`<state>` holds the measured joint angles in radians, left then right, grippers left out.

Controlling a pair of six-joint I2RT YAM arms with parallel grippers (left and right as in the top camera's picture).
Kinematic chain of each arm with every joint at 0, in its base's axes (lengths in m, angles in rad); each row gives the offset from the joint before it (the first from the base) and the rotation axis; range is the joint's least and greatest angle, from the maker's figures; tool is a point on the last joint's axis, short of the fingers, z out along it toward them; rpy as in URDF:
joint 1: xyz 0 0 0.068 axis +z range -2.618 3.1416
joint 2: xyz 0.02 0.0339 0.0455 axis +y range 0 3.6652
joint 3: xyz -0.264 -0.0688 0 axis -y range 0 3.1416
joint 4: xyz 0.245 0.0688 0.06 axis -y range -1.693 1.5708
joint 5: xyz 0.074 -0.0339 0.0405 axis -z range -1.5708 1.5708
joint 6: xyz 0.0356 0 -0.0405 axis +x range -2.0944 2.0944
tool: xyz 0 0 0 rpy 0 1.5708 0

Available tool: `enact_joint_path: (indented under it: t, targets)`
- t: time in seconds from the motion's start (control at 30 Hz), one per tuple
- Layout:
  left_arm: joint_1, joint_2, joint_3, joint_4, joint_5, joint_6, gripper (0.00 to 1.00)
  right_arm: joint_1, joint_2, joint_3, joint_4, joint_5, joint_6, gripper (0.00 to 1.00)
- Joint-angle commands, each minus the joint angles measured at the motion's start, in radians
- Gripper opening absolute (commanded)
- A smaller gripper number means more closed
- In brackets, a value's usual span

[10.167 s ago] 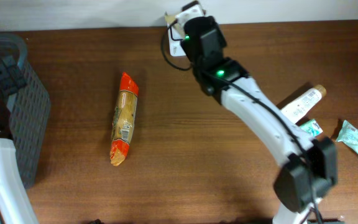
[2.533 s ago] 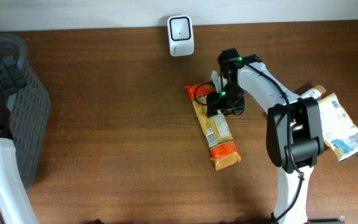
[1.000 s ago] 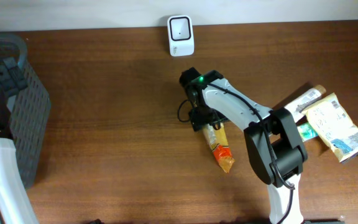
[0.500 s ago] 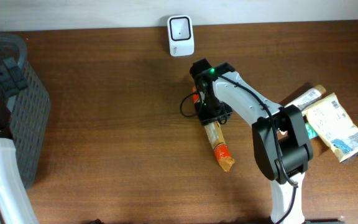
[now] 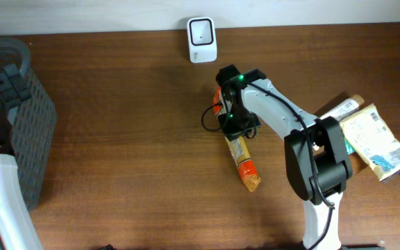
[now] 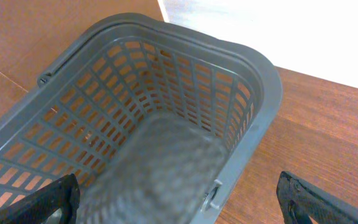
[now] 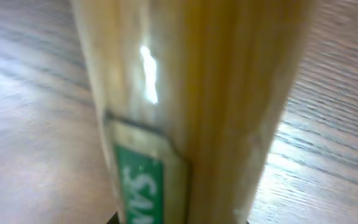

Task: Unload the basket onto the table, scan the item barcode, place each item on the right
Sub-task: 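Lift the spaghetti pack and hold it at the scanner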

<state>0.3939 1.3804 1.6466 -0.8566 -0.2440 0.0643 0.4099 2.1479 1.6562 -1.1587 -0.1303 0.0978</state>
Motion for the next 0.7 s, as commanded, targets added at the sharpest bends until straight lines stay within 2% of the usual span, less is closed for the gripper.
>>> enact_joint_path:
  t: [0.0,0.2,0.37,0.5,0.67]
  targets:
    - [0.002,0.001,0.006,0.002,-0.004,0.013,0.99,-0.050,-0.054,0.091,-0.050,-0.365,-0.177,0.04]
    - [0.002,0.001,0.006,0.002,-0.004,0.013,0.99,-0.269,-0.187,0.158,-0.083,-1.055,-0.395,0.04]
    - [0.002,0.001,0.006,0.002,-0.004,0.013,0.99,-0.381,-0.200,0.158,-0.059,-1.411,-0.442,0.04]
    - [0.002,0.001,0.006,0.002,-0.004,0.013,0.99,-0.417,-0.201,0.216,-0.038,-1.422,-0.364,0.04]
    - [0.002,0.001,0.006,0.002,-0.004,0.013,0.99,-0.425,-0.201,0.473,-0.030,-1.422,-0.239,0.04]
